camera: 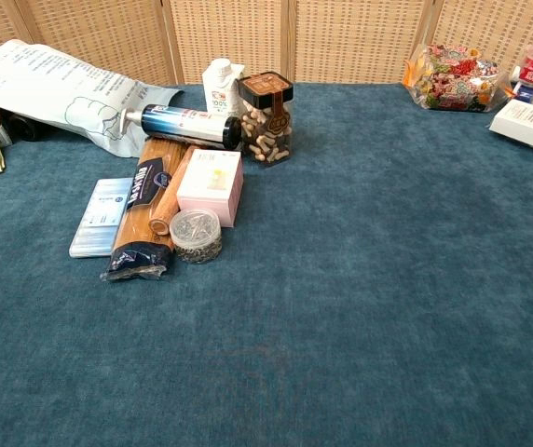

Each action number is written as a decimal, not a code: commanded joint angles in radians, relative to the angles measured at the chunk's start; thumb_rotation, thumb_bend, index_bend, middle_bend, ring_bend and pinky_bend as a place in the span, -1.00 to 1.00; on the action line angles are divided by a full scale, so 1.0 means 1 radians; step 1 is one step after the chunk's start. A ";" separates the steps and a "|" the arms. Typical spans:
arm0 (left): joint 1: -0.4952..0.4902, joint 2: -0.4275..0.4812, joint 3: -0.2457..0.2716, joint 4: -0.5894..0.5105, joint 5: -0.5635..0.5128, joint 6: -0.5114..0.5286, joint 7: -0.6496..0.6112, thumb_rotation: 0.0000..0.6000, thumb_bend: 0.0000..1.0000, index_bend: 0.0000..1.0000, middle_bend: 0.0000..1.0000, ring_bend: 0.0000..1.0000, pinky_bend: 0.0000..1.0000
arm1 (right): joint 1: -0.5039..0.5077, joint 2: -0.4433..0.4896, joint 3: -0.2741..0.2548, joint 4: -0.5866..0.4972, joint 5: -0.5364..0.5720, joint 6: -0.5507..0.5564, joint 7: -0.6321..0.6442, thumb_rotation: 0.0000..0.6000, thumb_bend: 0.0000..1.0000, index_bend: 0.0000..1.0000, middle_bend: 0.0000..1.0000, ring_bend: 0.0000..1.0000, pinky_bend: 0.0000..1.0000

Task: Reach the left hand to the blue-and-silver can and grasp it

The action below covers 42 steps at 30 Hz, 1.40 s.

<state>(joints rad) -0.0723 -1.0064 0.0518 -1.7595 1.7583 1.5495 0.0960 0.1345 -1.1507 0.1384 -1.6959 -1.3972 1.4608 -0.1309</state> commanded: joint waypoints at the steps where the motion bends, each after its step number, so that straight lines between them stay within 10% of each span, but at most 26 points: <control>1: 0.000 -0.001 0.001 0.000 0.000 -0.001 0.000 1.00 -0.99 -0.97 -1.00 -1.00 -1.00 | 0.000 0.000 -0.001 0.000 0.000 -0.001 0.002 1.00 -1.00 -1.00 -1.00 -1.00 -1.00; 17: -0.243 -0.065 -0.159 0.131 -0.214 -0.317 -0.079 1.00 -0.99 -0.91 -1.00 -1.00 -1.00 | 0.002 0.011 -0.006 -0.019 -0.013 -0.010 0.038 1.00 -1.00 -1.00 -1.00 -1.00 -1.00; 42: -0.767 -0.508 -0.345 0.606 -0.652 -0.827 0.175 1.00 -0.99 -0.88 -1.00 -1.00 -1.00 | 0.008 0.028 -0.003 -0.007 -0.002 -0.037 0.121 1.00 -1.00 -1.00 -1.00 -1.00 -1.00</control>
<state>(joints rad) -0.8031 -1.4739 -0.2793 -1.2000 1.1473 0.7493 0.2440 0.1417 -1.1235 0.1346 -1.7042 -1.4005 1.4258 -0.0132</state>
